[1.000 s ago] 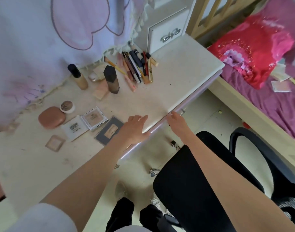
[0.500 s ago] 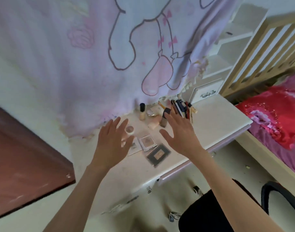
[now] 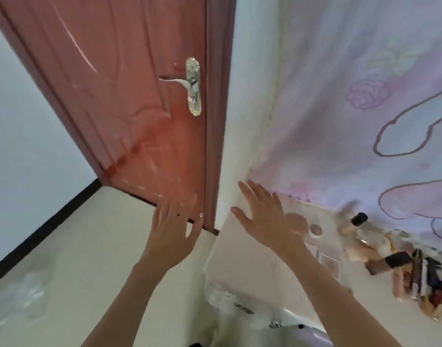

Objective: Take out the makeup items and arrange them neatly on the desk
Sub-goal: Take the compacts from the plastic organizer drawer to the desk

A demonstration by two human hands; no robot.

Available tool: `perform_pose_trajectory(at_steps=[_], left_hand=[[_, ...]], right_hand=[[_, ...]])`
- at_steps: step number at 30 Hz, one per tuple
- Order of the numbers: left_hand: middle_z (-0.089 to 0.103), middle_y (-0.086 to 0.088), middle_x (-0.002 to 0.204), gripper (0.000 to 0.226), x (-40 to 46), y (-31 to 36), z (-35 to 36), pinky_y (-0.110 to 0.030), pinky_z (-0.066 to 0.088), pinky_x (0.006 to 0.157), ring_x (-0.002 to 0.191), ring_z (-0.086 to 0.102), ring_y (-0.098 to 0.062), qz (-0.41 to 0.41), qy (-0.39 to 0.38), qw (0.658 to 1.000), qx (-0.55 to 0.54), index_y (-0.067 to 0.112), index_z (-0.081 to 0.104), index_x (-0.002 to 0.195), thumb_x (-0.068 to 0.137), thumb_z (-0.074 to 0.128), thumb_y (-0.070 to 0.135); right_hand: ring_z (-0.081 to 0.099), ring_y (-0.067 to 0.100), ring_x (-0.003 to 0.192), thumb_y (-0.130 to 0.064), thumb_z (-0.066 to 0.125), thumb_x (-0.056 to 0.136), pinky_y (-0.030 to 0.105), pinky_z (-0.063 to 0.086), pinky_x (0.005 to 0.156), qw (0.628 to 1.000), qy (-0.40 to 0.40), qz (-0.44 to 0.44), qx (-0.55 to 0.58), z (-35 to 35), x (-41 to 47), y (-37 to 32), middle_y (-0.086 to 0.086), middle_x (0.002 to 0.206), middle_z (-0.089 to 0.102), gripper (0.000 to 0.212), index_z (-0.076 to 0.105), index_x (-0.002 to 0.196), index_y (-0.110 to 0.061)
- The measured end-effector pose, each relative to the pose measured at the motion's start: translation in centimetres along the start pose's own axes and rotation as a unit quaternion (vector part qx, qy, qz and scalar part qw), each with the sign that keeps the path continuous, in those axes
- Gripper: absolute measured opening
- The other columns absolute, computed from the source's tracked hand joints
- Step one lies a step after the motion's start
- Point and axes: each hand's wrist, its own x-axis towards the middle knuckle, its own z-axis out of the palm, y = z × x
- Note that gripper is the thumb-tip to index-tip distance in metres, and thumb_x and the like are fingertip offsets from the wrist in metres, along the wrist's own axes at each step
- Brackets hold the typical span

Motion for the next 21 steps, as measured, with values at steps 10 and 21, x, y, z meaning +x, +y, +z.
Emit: perform_pose_trajectory(at_steps=[10, 21], left_hand=[[0.022, -0.004, 0.153, 0.084, -16.6, -11.1, -9.2, -0.043, 0.007, 0.116, 0.143, 0.013, -0.027, -0.288, 0.088, 0.948, 0.099, 0.025, 0.026, 0.146, 0.081, -0.008, 0.067], [0.032, -0.008, 0.149, 0.071, -41.8, -20.4, -13.6, -0.049, 0.019, 0.113, 0.140, 0.021, -0.031, -0.582, 0.271, 0.764, 0.059, 0.020, 0.034, 0.142, 0.084, 0.019, 0.058]], right_hand=[[0.010, 0.017, 0.144, -0.045, 0.036, 0.096, 0.046, 0.005, 0.115, 0.939, -0.095, -0.331, -0.002, 3.4, 1.4, -19.1, -0.006, 0.158, 0.006, 0.061, 0.011, 0.149, -0.027], [0.003, 0.010, 0.144, -0.046, 0.036, 0.096, 0.042, 0.000, 0.116, 0.794, -0.177, -0.581, -0.008, 12.3, -7.8, -46.8, -0.004, 0.157, 0.008, 0.061, 0.011, 0.149, -0.028]])
